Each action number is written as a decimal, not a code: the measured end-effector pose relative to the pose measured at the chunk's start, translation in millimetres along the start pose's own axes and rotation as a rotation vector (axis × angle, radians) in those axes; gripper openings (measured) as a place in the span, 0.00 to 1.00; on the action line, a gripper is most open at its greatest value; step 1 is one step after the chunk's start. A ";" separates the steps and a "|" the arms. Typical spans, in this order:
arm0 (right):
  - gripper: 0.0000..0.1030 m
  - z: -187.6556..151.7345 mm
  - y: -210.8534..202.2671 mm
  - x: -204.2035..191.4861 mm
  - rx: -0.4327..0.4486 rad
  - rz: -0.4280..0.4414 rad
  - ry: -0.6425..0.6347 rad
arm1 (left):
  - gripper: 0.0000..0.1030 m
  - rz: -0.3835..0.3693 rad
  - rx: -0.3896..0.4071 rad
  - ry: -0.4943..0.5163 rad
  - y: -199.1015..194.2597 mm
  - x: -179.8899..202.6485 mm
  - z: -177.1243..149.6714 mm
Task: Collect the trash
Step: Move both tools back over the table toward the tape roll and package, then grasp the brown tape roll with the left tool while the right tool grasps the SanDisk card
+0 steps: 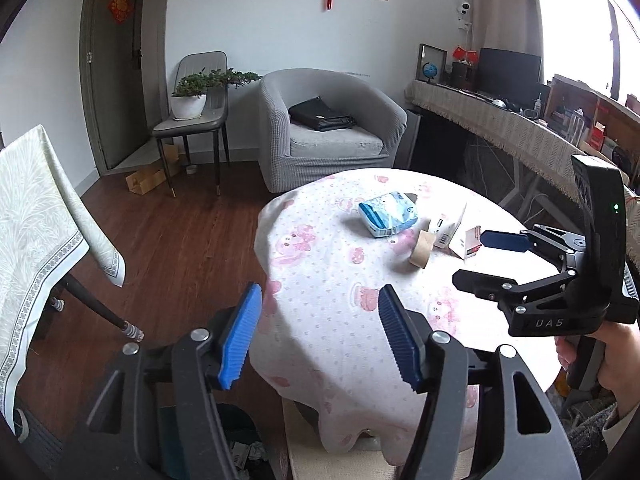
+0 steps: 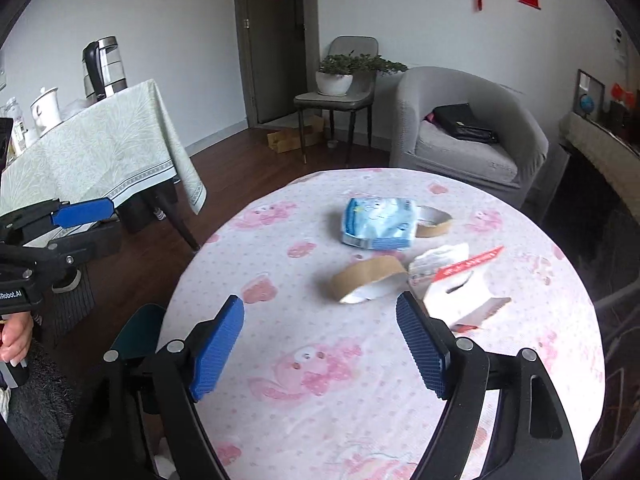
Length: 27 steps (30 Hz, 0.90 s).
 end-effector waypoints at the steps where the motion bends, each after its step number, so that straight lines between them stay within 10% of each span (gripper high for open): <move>1: 0.82 -1.4 -3.0 7.1 0.002 -0.009 0.007 | 0.64 -0.012 -0.005 0.000 3.6 5.9 0.5; 27: 0.96 -1.8 -17.3 128.9 -0.023 -0.018 -0.005 | 0.69 -0.151 -0.122 0.225 106.2 126.8 -4.0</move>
Point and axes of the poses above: each gripper's, at about its wrist camera, not at the fingertips, and y roughly the way its jaws point, x to its right, z to its top, the point moved 10 cm from there along y, roughly the way its jaws point, and after that the axes turned 9 degrees about z, right-handed, at the moved point
